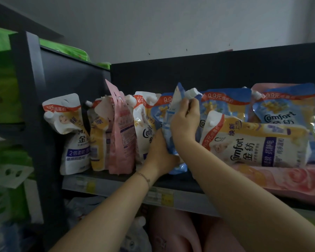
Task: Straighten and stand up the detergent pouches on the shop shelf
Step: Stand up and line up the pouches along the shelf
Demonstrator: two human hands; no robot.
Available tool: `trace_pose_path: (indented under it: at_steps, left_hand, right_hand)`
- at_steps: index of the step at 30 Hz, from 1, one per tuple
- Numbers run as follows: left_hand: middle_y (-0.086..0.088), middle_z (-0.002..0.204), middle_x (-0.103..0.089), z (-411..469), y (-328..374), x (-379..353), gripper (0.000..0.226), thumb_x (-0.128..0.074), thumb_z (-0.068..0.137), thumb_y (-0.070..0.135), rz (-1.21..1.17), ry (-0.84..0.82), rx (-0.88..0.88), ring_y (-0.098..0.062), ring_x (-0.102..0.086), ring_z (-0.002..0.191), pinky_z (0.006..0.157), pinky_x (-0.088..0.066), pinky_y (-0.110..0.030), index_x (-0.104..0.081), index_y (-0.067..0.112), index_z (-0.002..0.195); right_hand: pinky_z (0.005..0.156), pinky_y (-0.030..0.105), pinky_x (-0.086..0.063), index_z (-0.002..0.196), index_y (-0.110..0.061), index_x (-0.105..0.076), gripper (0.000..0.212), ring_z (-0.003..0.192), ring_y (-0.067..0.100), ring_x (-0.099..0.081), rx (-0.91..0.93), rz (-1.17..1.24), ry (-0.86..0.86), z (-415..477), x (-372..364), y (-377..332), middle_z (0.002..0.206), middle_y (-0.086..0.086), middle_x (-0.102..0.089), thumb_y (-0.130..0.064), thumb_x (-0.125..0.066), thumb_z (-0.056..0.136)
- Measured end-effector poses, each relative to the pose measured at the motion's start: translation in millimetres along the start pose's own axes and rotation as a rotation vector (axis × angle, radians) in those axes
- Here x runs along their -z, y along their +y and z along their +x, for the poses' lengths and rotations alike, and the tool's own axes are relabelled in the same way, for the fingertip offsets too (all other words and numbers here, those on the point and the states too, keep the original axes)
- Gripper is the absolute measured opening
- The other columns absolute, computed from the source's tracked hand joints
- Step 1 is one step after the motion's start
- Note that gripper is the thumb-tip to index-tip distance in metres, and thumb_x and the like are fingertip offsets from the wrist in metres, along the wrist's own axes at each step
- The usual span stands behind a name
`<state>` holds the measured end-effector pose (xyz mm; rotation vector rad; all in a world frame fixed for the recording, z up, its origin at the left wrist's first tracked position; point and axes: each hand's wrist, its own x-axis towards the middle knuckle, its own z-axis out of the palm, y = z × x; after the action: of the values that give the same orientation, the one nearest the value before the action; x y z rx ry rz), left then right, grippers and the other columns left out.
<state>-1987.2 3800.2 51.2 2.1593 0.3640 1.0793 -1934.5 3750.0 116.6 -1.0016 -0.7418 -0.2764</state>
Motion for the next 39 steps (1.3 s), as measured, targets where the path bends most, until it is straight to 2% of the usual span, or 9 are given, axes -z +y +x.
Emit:
trace_pose_path:
  at_steps: [3, 6, 13, 18, 23, 28, 33, 36, 39]
  left_hand:
    - [0.002, 0.157, -0.019, -5, -4, 9, 0.110, -0.084, 0.066, 0.031, 0.207, 0.027, -0.072, -0.014, -0.018, 0.145, 0.118, -0.024, -0.034, -0.015, 0.022, 0.152]
    - [0.005, 0.161, 0.009, -14, 4, 12, 0.119, -0.080, 0.076, 0.035, 0.402, -0.036, -0.238, -0.006, 0.011, 0.146, 0.120, -0.001, -0.027, 0.009, 0.020, 0.153]
    - [0.004, 0.159, 0.017, -13, -5, 27, 0.132, -0.078, 0.064, 0.058, 0.530, 0.047, -0.310, 0.002, 0.018, 0.137, 0.118, -0.013, -0.036, 0.024, 0.037, 0.144]
    - [-0.008, 0.156, 0.000, -20, -12, 32, 0.122, -0.082, 0.060, 0.057, 0.609, 0.170, -0.560, -0.028, -0.012, 0.143, 0.109, -0.030, -0.049, 0.000, 0.035, 0.147]
    - [-0.012, 0.147, -0.023, -27, -6, 23, 0.081, -0.078, 0.069, 0.049, 0.773, 0.228, -0.726, -0.033, -0.029, 0.132, 0.101, -0.036, -0.048, -0.035, 0.024, 0.134]
    - [-0.010, 0.133, -0.044, -30, 7, 2, 0.036, -0.063, 0.080, 0.020, 0.934, 0.175, -1.078, -0.031, -0.040, 0.122, 0.092, -0.033, -0.042, -0.048, 0.016, 0.113]
    - [-0.007, 0.107, -0.060, -31, 28, -26, 0.028, -0.057, 0.080, 0.024, 0.854, -0.118, -0.932, -0.028, -0.055, 0.098, 0.080, -0.048, -0.040, -0.061, 0.012, 0.105]
    - [-0.005, 0.096, -0.058, -29, 33, -40, 0.022, -0.056, 0.079, 0.024, 0.793, -0.213, -0.812, -0.024, -0.055, 0.083, 0.070, -0.048, -0.036, -0.059, 0.013, 0.098]
    - [-0.007, 0.096, -0.059, -29, 38, -47, 0.023, -0.061, 0.080, 0.025, 0.757, -0.242, -0.736, -0.026, -0.056, 0.083, 0.070, -0.046, -0.035, -0.061, 0.011, 0.099]
  right_hand:
    - [0.053, 0.013, -0.039, 0.084, -0.022, -0.044, 0.022, 0.054, -0.003, -0.044, -0.023, 0.000, -0.032, -6, -2, 5, 0.070, -0.005, -0.046, -0.026, -0.037, 0.104]
    - [0.060, 0.018, -0.045, 0.084, -0.026, -0.042, 0.020, 0.067, 0.006, -0.051, 0.019, -0.061, -0.076, -8, 4, 5, 0.078, -0.001, -0.051, -0.026, -0.037, 0.104]
    - [0.071, 0.030, -0.048, 0.101, -0.024, -0.049, 0.017, 0.083, 0.013, -0.058, 0.188, -0.279, -0.376, 1, 39, 12, 0.093, -0.001, -0.059, -0.040, -0.042, 0.101]
    - [0.069, 0.037, -0.051, 0.094, -0.020, -0.054, 0.035, 0.078, 0.014, -0.059, 0.265, -0.659, -0.585, 21, 77, 4, 0.085, -0.003, -0.059, -0.052, -0.041, 0.097]
    - [0.059, 0.033, -0.042, 0.075, -0.024, -0.050, 0.031, 0.065, 0.016, -0.054, 0.237, -0.877, -0.735, 39, 103, -16, 0.068, -0.003, -0.054, -0.039, -0.042, 0.101]
    - [0.078, 0.034, -0.042, 0.099, -0.023, -0.058, 0.018, 0.099, 0.022, -0.056, 0.360, -1.333, -0.743, 52, 124, -16, 0.101, -0.003, -0.058, -0.038, -0.049, 0.097]
    - [0.107, 0.054, -0.027, 0.133, -0.018, -0.046, 0.052, 0.134, 0.030, -0.035, 0.089, -1.438, -0.498, 81, 144, -5, 0.142, 0.007, -0.042, -0.045, -0.056, 0.090]
    - [0.104, 0.057, -0.036, 0.132, -0.010, -0.040, 0.065, 0.124, 0.035, -0.046, -0.116, -1.479, -0.497, 92, 155, 5, 0.132, 0.013, -0.050, -0.049, -0.061, 0.085]
    - [0.099, 0.055, -0.041, 0.098, -0.010, -0.047, 0.024, 0.098, 0.031, -0.055, -0.078, -1.493, -0.513, 90, 158, 4, 0.102, 0.010, -0.057, -0.029, -0.059, 0.089]
